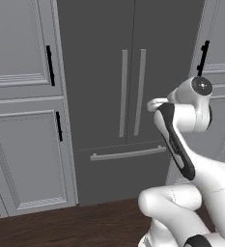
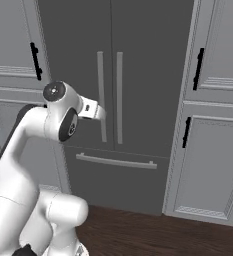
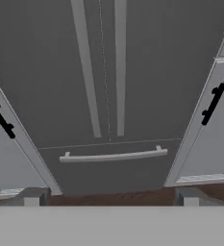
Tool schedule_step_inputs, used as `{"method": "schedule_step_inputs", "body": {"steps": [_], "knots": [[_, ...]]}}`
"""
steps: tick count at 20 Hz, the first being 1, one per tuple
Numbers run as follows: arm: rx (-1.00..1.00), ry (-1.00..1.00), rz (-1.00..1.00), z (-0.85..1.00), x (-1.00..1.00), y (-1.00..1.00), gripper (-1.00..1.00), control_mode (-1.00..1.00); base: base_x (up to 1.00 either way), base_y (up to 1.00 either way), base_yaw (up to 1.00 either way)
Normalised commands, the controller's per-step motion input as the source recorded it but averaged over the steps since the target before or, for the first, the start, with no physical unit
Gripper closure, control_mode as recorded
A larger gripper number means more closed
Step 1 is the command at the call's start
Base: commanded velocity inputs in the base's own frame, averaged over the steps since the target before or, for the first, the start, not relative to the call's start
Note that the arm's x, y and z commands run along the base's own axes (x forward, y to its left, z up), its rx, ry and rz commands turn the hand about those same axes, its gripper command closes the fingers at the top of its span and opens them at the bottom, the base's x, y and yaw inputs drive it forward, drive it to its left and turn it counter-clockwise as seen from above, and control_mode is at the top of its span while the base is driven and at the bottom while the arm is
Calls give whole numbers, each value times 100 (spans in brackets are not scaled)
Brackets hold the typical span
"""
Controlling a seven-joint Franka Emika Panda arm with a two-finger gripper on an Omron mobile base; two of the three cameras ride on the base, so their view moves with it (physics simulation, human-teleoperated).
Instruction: Take the strawberry from the fridge and place it on top of the pancake, located on the dining counter.
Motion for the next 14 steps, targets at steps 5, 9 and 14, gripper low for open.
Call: {"method": "schedule_step_inputs", "body": {"steps": [5,9,14], "knots": [[0,0,0,0,88,-10,-100,-100,0,0,0],[0,-2,0,0,72,-15,-100,-100,0,0,0],[0,-2,0,-7,71,-17,-100,-100,0,0,0]]}}
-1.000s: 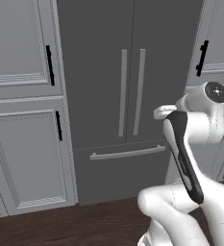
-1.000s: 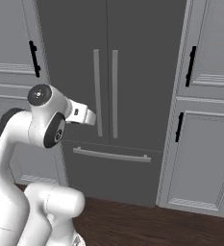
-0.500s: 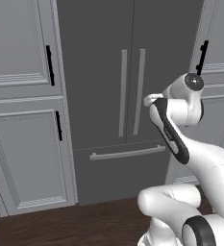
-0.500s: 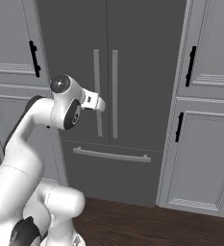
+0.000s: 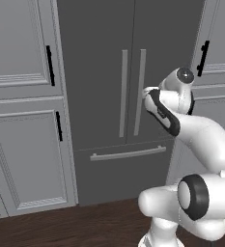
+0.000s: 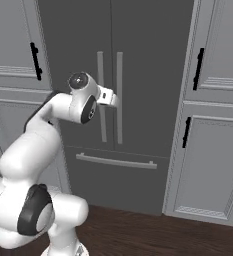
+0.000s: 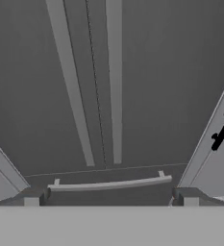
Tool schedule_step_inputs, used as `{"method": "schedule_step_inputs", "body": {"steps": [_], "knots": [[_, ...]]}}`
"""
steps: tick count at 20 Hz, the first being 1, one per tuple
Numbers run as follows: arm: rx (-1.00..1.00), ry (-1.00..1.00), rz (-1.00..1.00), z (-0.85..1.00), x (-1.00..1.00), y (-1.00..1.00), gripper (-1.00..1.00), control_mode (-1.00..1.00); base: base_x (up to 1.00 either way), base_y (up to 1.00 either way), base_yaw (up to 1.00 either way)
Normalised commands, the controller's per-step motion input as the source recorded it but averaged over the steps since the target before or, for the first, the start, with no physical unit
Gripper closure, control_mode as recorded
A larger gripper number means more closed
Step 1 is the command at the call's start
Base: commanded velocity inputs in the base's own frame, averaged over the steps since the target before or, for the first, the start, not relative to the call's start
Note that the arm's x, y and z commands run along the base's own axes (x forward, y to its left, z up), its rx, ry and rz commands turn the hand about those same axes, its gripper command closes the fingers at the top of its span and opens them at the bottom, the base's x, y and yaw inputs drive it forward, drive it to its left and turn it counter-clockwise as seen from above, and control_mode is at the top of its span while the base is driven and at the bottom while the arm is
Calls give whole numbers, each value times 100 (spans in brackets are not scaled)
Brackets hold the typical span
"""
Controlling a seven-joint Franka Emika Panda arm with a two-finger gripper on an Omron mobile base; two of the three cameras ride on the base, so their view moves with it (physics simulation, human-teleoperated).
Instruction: Take the strawberry from the fridge and place it on top of the pancake, located on the dining counter.
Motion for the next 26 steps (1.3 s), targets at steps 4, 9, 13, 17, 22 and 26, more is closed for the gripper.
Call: {"method": "schedule_step_inputs", "body": {"steps": [4,9,13,17,22,26], "knots": [[0,-5,0,-19,66,-12,-100,-100,0,0,0],[0,-2,0,-8,68,-1,-100,-100,0,0,0],[0,-2,0,-8,65,0,-100,-100,0,0,0],[0,10,0,0,70,-3,-100,-100,0,0,0],[0,2,0,0,60,-1,-100,-100,0,0,0],[0,0,0,-7,51,0,-100,-100,0,0,0]]}}
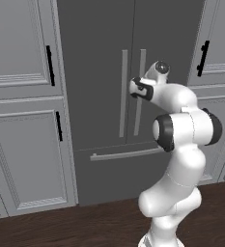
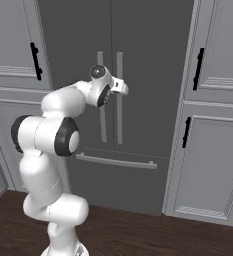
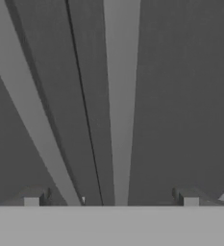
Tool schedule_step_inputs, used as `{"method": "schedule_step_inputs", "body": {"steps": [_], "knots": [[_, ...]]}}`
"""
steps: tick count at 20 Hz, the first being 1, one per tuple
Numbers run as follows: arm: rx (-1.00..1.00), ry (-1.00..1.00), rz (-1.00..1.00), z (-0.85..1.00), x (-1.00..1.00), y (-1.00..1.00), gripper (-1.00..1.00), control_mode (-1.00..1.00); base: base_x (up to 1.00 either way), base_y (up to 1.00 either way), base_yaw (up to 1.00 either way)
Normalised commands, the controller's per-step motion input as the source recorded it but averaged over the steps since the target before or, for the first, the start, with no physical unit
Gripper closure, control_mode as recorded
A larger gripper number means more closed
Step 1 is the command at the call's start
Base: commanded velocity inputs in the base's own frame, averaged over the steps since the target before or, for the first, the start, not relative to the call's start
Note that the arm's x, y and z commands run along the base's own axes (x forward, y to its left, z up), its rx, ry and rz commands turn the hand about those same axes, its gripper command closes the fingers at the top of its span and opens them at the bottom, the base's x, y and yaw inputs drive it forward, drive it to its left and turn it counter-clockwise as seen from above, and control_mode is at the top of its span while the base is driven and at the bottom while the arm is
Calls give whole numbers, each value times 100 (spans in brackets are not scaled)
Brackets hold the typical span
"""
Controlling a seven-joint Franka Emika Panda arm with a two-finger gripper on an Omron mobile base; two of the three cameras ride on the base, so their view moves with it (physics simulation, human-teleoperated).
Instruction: Take the strawberry from the fridge and place it on top of the pancake, located on the dining counter.
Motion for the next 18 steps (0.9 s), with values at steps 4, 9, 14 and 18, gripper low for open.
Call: {"method": "schedule_step_inputs", "body": {"steps": [4,9,14,18], "knots": [[0,-4,0,-19,36,-10,-100,-100,0,0,0],[0,-10,0,-22,30,-16,-100,-100,0,0,0],[0,-4,0,-12,50,-3,-100,-100,0,0,0],[0,0,0,0,66,-1,-100,-100,0,0,0]]}}
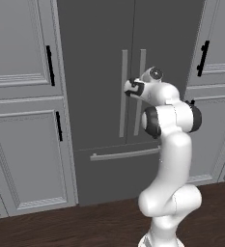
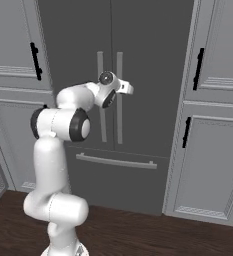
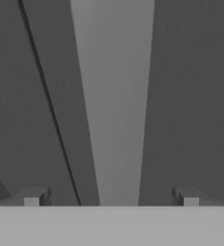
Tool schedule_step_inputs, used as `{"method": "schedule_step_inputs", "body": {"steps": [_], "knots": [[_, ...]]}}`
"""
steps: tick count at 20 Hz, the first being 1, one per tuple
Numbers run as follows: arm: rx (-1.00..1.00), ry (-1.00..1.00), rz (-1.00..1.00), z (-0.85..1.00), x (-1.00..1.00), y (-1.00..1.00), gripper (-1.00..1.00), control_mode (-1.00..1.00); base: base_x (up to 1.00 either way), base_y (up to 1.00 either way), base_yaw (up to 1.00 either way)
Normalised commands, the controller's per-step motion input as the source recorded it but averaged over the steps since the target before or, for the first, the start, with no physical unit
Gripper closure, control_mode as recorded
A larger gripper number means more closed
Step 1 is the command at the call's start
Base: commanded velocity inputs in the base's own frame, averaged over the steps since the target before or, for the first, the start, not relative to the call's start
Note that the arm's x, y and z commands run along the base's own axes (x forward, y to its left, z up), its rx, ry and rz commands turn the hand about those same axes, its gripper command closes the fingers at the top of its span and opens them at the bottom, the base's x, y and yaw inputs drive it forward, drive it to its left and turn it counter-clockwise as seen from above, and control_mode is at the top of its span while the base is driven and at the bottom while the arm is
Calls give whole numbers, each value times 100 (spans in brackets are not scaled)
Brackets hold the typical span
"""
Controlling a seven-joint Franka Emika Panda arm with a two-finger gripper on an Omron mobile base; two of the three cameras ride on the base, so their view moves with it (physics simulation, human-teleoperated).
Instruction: Take the strawberry from the fridge and place it on top of the pancake, located on the dining counter.
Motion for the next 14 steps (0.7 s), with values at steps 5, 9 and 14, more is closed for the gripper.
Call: {"method": "schedule_step_inputs", "body": {"steps": [5,9,14], "knots": [[0,0,0,-6,60,-1,-100,-100,0,0,0],[0,0,0,-23,82,-2,-100,-100,0,0,0],[0,-1,0,-39,62,-1,100,-100,0,0,0]]}}
